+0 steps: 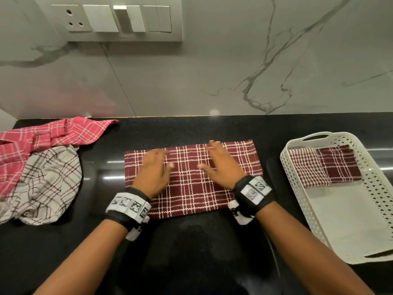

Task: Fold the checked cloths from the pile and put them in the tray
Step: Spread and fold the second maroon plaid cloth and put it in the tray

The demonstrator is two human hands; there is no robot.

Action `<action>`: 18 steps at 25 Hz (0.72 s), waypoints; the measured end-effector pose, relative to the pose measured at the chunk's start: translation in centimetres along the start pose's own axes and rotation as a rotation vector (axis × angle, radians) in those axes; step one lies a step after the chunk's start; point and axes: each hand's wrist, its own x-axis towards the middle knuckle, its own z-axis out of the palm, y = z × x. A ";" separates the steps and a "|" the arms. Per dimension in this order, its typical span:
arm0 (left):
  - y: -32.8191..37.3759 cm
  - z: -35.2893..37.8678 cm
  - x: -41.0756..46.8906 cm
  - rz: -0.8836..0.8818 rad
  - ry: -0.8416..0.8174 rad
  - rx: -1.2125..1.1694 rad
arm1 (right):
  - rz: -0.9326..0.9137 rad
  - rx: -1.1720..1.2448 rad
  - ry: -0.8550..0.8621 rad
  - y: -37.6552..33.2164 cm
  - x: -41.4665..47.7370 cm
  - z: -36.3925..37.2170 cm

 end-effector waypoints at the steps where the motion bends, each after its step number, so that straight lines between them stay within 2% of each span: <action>1: 1.3 1.5 -0.2 0.023 -0.166 0.041 | -0.062 -0.024 -0.117 -2.0 0.6 1.7; 3: 1.5 3.7 -0.4 -0.072 -0.381 0.175 | -0.065 -0.108 -0.294 -3.7 1.7 4.0; 4: 0.6 4.2 -0.7 -0.145 -0.427 0.227 | -0.028 -0.145 -0.339 -3.1 1.8 4.5; 7: -3.2 3.7 -2.6 -0.272 -0.390 0.249 | 0.100 -0.167 -0.279 2.3 -0.2 3.8; 10: -5.5 2.2 -4.9 -0.311 -0.326 0.250 | 0.265 -0.149 -0.207 7.5 -3.2 1.5; 12: -5.4 2.1 -6.1 -0.328 -0.311 0.262 | 0.323 -0.206 -0.165 8.2 -4.8 0.9; 15: -2.0 3.8 -6.7 -0.153 -0.291 0.221 | 0.140 -0.248 -0.091 4.1 -5.6 3.0; 17: 0.6 5.4 -7.1 -0.017 -0.334 0.164 | 0.024 -0.183 -0.143 0.0 -6.0 5.6; 18: 1.2 6.0 -7.4 -0.014 -0.358 0.160 | 0.016 -0.164 -0.182 -1.4 -6.2 6.6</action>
